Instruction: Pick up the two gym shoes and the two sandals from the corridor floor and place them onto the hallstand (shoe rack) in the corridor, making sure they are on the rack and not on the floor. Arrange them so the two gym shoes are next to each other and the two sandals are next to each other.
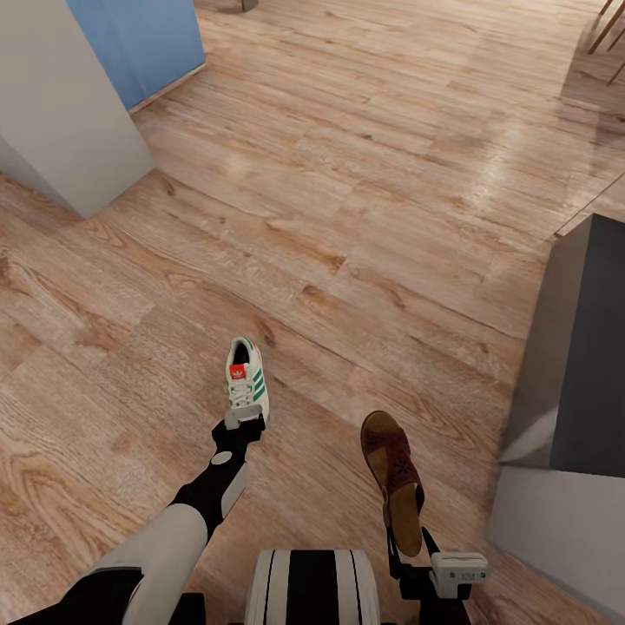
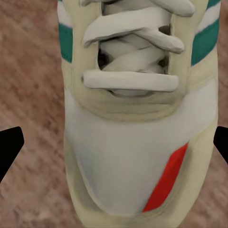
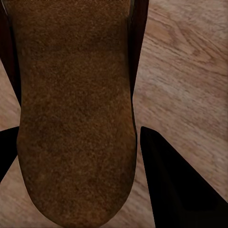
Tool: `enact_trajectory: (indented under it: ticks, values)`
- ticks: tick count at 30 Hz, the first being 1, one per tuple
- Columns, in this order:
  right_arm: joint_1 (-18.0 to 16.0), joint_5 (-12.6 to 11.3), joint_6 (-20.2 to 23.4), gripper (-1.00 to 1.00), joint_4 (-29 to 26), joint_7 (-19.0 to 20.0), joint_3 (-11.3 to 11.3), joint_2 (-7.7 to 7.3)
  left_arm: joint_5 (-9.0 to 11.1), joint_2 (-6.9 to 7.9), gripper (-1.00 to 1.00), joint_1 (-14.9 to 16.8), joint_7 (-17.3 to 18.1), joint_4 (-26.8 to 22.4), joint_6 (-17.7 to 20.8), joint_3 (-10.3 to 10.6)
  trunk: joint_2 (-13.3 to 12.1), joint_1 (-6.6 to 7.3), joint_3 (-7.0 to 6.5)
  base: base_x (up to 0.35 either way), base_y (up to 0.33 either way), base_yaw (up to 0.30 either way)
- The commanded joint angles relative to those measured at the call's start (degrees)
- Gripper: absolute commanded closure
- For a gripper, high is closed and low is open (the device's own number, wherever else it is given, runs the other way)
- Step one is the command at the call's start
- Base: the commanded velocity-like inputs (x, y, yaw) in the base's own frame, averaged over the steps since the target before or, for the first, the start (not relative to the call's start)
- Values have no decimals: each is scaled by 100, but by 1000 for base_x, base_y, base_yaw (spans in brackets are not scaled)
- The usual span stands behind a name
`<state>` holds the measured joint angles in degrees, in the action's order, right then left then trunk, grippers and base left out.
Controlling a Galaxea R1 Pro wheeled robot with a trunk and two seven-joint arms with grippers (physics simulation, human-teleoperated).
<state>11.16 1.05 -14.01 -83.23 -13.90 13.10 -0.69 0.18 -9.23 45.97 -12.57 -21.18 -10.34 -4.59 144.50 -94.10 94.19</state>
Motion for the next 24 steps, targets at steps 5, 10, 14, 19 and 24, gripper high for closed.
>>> enact_trajectory:
  ticks: [5, 10, 14, 19, 24]
  values:
    - [0, -17, -5, 100, 0, 10, 0, 1, 0, 0, -100, 0, 0, 0, 0, -1, 0, 0, 1, 0, 0, 0]
    - [0, -17, -5, 100, 0, 10, 0, 1, 0, 0, -100, 0, 0, 0, 4, 1, 0, 0, 2, 0, 0, 0]
    - [0, -17, -5, 100, -1, 10, 0, 1, 0, 0, -100, 0, -1, 0, 4, 1, 0, 0, 4, 0, 0, 0]
    - [0, -17, -5, 100, -1, 10, 0, 4, 0, 0, -100, 0, -2, 0, 2, 2, 0, 0, 20, 0, 0, 0]
    - [0, -17, -5, 100, 0, 10, 0, 6, 0, 0, -100, 0, -1, 0, 1, 2, 0, 0, 50, 0, 0, 0]
